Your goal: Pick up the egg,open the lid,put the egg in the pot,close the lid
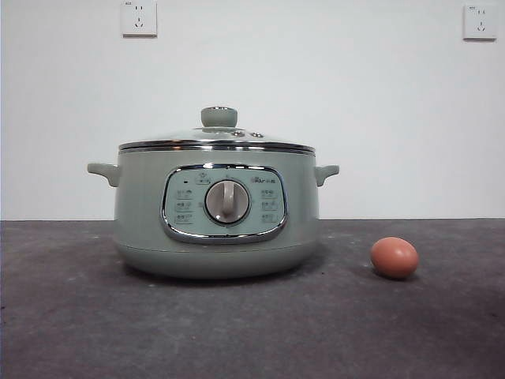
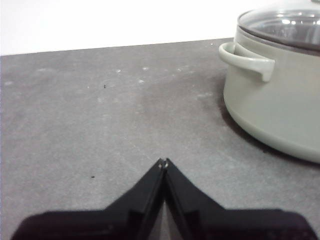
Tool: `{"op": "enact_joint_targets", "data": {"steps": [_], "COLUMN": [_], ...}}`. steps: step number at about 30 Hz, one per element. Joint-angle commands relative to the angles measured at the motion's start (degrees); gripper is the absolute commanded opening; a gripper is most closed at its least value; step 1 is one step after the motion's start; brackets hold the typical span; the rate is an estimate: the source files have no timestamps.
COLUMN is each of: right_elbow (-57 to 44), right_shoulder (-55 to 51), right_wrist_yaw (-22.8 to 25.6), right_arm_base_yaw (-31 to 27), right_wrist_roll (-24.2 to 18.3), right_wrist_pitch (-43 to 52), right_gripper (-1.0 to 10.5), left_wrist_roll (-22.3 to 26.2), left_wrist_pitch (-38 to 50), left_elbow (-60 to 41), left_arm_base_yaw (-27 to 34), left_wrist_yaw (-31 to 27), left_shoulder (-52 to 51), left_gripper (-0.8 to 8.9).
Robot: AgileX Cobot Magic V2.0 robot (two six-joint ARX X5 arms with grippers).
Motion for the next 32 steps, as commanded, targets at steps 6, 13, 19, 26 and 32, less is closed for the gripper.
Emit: {"op": "enact_joint_targets", "data": {"steps": [6, 13, 19, 26, 32], "right_elbow": [1.75, 9.73, 20.65, 37.83, 52.04], "right_shoulder": [-0.07, 2.64, 9.18, 21.05, 30.36], "right_wrist_yaw": [-4.50, -4.50, -7.82, -16.76, -21.46], "right_arm_base_yaw": [0.00, 0.00, 0.02, 0.02, 0.02], "right_wrist_roll": [4.11, 6.69, 7.56, 2.34, -4.09], "right_wrist_pitch": [3.82, 2.97, -0.96, -16.04, -31.26], "right_gripper": [-0.1, -0.1, -0.1, -0.1, -0.1], "left_wrist_roll": [-8.90, -11.34, -11.32, -9.99, -4.61], "left_wrist_pitch": [-1.33, -4.17, -10.82, -17.81, -27.89], "left_elbow": [3.17, 12.11, 21.99, 34.12, 45.94], "left_arm_base_yaw": [0.11, 0.11, 0.11, 0.11, 0.11], "left_wrist_yaw": [0.15, 1.75, 5.22, 11.39, 15.89], "left_shoulder": [0.09, 2.25, 7.19, 14.62, 21.94], "left_gripper": [-0.06, -0.06, -0.06, -0.06, -0.06]}}
